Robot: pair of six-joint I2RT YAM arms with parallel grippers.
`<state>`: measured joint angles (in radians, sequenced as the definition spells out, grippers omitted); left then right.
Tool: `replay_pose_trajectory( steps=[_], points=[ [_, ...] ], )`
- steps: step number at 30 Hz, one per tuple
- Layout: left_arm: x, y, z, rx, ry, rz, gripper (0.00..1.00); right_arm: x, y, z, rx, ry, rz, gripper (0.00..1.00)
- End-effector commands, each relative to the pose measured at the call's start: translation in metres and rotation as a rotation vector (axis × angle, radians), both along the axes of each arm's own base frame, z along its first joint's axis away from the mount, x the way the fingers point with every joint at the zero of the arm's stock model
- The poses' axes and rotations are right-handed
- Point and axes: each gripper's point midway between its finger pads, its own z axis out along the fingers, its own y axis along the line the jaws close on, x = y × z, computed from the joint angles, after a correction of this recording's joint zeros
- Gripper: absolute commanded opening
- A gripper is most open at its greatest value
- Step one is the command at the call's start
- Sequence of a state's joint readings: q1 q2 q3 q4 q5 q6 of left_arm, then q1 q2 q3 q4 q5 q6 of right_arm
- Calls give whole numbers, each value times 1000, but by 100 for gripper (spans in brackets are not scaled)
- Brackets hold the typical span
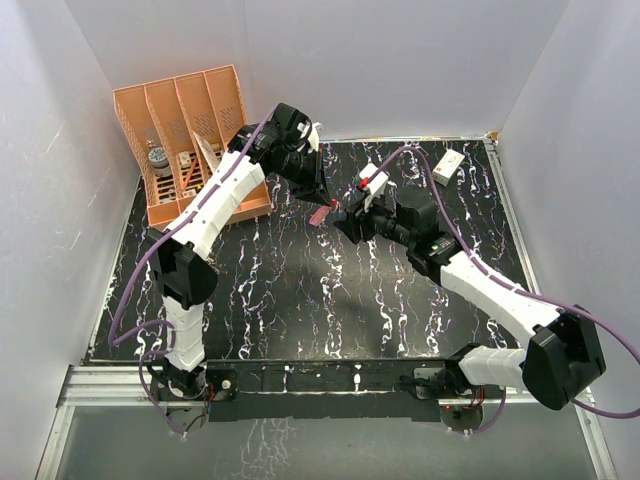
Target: Put the keys on the keyring
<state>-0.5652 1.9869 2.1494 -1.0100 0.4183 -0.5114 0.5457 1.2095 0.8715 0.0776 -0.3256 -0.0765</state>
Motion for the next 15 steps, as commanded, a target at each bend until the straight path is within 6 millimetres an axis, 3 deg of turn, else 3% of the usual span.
replay_pose_trajectory(
  steps=[1, 15],
  points=[
    [-6, -4, 15, -36, 5, -6, 0, 10, 10, 39, 43, -115, 39, 42],
    [-8, -6, 11, -41, 18, -7, 0, 11, 13, 49, 61, -156, 48, 41]
  ],
)
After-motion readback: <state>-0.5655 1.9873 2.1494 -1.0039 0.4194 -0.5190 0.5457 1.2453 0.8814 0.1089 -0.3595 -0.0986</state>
